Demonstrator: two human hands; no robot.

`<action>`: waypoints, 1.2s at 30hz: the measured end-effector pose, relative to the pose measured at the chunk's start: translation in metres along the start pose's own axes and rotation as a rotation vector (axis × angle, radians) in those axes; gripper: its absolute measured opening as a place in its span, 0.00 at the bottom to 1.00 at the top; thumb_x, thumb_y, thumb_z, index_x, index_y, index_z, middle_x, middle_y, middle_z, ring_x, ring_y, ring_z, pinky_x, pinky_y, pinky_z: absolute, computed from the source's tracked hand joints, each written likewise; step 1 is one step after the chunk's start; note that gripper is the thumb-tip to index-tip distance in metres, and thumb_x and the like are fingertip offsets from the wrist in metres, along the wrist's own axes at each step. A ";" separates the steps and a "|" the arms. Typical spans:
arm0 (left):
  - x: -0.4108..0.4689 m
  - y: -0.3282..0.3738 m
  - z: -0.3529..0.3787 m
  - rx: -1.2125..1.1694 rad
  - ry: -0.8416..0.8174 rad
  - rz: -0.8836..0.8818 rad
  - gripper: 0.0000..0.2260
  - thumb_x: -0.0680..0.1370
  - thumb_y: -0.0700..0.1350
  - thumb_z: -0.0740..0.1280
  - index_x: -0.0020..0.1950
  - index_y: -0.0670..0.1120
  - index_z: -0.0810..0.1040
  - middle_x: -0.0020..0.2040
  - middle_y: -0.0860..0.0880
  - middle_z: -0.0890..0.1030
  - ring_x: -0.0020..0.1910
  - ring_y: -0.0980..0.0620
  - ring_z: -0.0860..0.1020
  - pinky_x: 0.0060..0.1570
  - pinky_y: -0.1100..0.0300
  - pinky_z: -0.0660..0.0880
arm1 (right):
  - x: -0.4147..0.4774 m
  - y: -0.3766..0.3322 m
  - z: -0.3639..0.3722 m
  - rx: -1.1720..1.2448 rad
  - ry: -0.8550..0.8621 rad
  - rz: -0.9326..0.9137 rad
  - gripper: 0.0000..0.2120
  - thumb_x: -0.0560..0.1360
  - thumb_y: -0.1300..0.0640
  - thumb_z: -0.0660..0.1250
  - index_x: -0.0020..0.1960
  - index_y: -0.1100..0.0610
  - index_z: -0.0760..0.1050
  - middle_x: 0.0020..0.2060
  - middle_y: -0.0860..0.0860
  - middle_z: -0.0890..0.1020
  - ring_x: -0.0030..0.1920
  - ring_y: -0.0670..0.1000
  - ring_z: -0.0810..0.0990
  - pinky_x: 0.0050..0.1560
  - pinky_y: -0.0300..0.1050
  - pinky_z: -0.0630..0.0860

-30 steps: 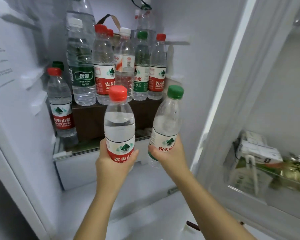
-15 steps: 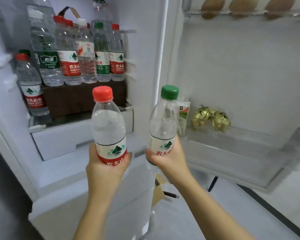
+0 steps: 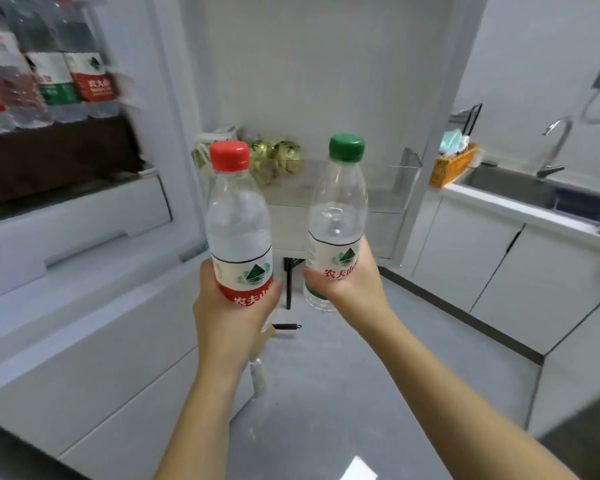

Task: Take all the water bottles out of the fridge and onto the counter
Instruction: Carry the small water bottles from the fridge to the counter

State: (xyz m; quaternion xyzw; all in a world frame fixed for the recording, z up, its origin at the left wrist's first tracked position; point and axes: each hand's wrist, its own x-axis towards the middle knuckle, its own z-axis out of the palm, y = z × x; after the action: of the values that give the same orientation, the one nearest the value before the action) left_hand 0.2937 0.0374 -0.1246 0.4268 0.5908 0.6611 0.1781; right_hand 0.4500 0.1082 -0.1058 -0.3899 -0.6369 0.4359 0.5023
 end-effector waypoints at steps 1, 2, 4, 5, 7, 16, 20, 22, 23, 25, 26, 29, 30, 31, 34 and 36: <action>-0.001 0.002 0.009 -0.008 -0.023 -0.001 0.24 0.64 0.50 0.80 0.49 0.68 0.70 0.44 0.70 0.80 0.43 0.70 0.78 0.33 0.75 0.73 | -0.001 0.001 -0.009 -0.008 0.019 0.010 0.25 0.67 0.61 0.77 0.58 0.49 0.69 0.48 0.46 0.82 0.47 0.42 0.82 0.40 0.33 0.77; -0.002 0.004 0.018 -0.013 -0.047 0.000 0.24 0.65 0.49 0.80 0.49 0.68 0.70 0.44 0.70 0.80 0.42 0.70 0.78 0.34 0.76 0.72 | -0.001 0.002 -0.017 -0.016 0.037 0.021 0.26 0.67 0.60 0.78 0.58 0.48 0.69 0.48 0.44 0.82 0.47 0.41 0.81 0.40 0.32 0.77; -0.001 0.006 0.035 -0.026 -0.093 0.003 0.24 0.65 0.48 0.80 0.49 0.69 0.70 0.43 0.71 0.79 0.43 0.71 0.78 0.34 0.79 0.71 | 0.001 0.005 -0.031 -0.026 0.083 0.041 0.25 0.67 0.60 0.78 0.57 0.47 0.69 0.47 0.43 0.82 0.47 0.39 0.81 0.41 0.32 0.77; 0.000 0.006 0.043 -0.031 -0.112 0.007 0.25 0.65 0.48 0.80 0.48 0.71 0.70 0.44 0.71 0.79 0.43 0.71 0.78 0.33 0.79 0.70 | 0.002 0.006 -0.037 -0.031 0.109 0.053 0.25 0.67 0.60 0.78 0.56 0.46 0.69 0.47 0.42 0.82 0.47 0.39 0.81 0.41 0.33 0.78; 0.005 0.005 0.059 -0.030 -0.143 0.009 0.26 0.65 0.48 0.80 0.46 0.72 0.69 0.44 0.71 0.79 0.43 0.71 0.78 0.30 0.78 0.70 | 0.008 0.010 -0.048 -0.056 0.155 0.082 0.24 0.67 0.60 0.77 0.56 0.47 0.69 0.47 0.44 0.82 0.48 0.43 0.81 0.46 0.40 0.80; 0.043 -0.015 0.133 -0.041 -0.303 0.019 0.24 0.60 0.59 0.76 0.49 0.62 0.68 0.45 0.67 0.79 0.44 0.67 0.79 0.35 0.75 0.73 | 0.050 0.040 -0.086 -0.118 0.308 0.143 0.25 0.65 0.57 0.78 0.57 0.47 0.70 0.47 0.49 0.83 0.48 0.51 0.83 0.49 0.57 0.82; 0.052 -0.025 0.162 -0.033 -0.380 0.069 0.24 0.63 0.50 0.79 0.49 0.62 0.68 0.44 0.69 0.78 0.44 0.68 0.78 0.34 0.77 0.70 | 0.060 0.055 -0.105 -0.126 0.382 0.155 0.24 0.62 0.54 0.76 0.54 0.44 0.70 0.45 0.45 0.83 0.46 0.48 0.83 0.43 0.47 0.82; 0.053 -0.027 0.176 -0.041 -0.407 0.077 0.24 0.63 0.49 0.79 0.49 0.61 0.68 0.44 0.68 0.78 0.44 0.67 0.78 0.35 0.77 0.71 | 0.061 0.060 -0.116 -0.125 0.419 0.157 0.25 0.62 0.53 0.76 0.55 0.44 0.70 0.45 0.45 0.83 0.45 0.47 0.83 0.41 0.42 0.80; 0.054 -0.026 0.182 -0.048 -0.422 0.084 0.24 0.63 0.50 0.79 0.50 0.62 0.68 0.45 0.68 0.78 0.44 0.67 0.78 0.35 0.77 0.71 | 0.061 0.062 -0.121 -0.125 0.437 0.157 0.25 0.63 0.53 0.76 0.55 0.44 0.70 0.45 0.45 0.83 0.45 0.46 0.83 0.40 0.40 0.79; 0.053 -0.024 0.195 -0.056 -0.456 0.099 0.25 0.63 0.50 0.79 0.52 0.63 0.68 0.46 0.68 0.78 0.46 0.67 0.78 0.37 0.77 0.71 | 0.060 0.066 -0.133 -0.125 0.473 0.161 0.25 0.62 0.52 0.76 0.54 0.43 0.70 0.45 0.43 0.83 0.44 0.44 0.83 0.40 0.39 0.79; 0.052 -0.023 0.201 -0.058 -0.472 0.104 0.26 0.63 0.51 0.79 0.52 0.63 0.69 0.47 0.68 0.78 0.47 0.67 0.78 0.37 0.77 0.72 | 0.058 0.068 -0.139 -0.123 0.489 0.166 0.25 0.61 0.51 0.76 0.54 0.43 0.70 0.44 0.43 0.82 0.44 0.43 0.82 0.39 0.39 0.79; 0.044 -0.020 0.223 -0.064 -0.514 0.109 0.25 0.63 0.50 0.79 0.50 0.65 0.69 0.46 0.68 0.78 0.46 0.67 0.78 0.36 0.76 0.72 | 0.053 0.075 -0.161 -0.104 0.535 0.189 0.25 0.59 0.49 0.76 0.53 0.42 0.69 0.42 0.43 0.82 0.43 0.47 0.82 0.41 0.44 0.80; 0.042 -0.020 0.228 -0.067 -0.527 0.105 0.25 0.63 0.49 0.80 0.50 0.65 0.69 0.46 0.68 0.79 0.46 0.67 0.78 0.37 0.75 0.73 | 0.052 0.076 -0.166 -0.107 0.547 0.198 0.26 0.59 0.49 0.75 0.53 0.43 0.69 0.42 0.44 0.81 0.43 0.48 0.81 0.42 0.47 0.81; 0.038 -0.019 0.235 -0.068 -0.542 0.102 0.26 0.63 0.48 0.80 0.51 0.64 0.70 0.46 0.68 0.79 0.45 0.66 0.78 0.37 0.74 0.74 | 0.050 0.077 -0.174 -0.113 0.560 0.204 0.26 0.58 0.48 0.75 0.53 0.43 0.69 0.43 0.45 0.81 0.44 0.49 0.81 0.43 0.50 0.81; 0.022 -0.014 0.260 -0.081 -0.581 0.088 0.26 0.63 0.49 0.79 0.55 0.58 0.71 0.46 0.66 0.80 0.46 0.63 0.79 0.39 0.72 0.75 | 0.040 0.081 -0.204 -0.132 0.604 0.208 0.26 0.58 0.48 0.75 0.53 0.44 0.69 0.44 0.47 0.82 0.46 0.50 0.82 0.47 0.55 0.82; 0.005 -0.007 0.279 -0.094 -0.587 0.078 0.26 0.62 0.50 0.79 0.55 0.56 0.71 0.47 0.66 0.79 0.47 0.63 0.79 0.38 0.73 0.74 | 0.029 0.082 -0.228 -0.146 0.617 0.203 0.27 0.59 0.48 0.75 0.54 0.44 0.69 0.45 0.47 0.82 0.47 0.51 0.82 0.48 0.56 0.82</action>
State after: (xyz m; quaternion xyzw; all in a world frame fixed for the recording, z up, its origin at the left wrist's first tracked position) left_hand 0.5051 0.2185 -0.1466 0.6134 0.4661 0.5423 0.3352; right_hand 0.6727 0.1991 -0.1488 -0.6002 -0.4420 0.2982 0.5962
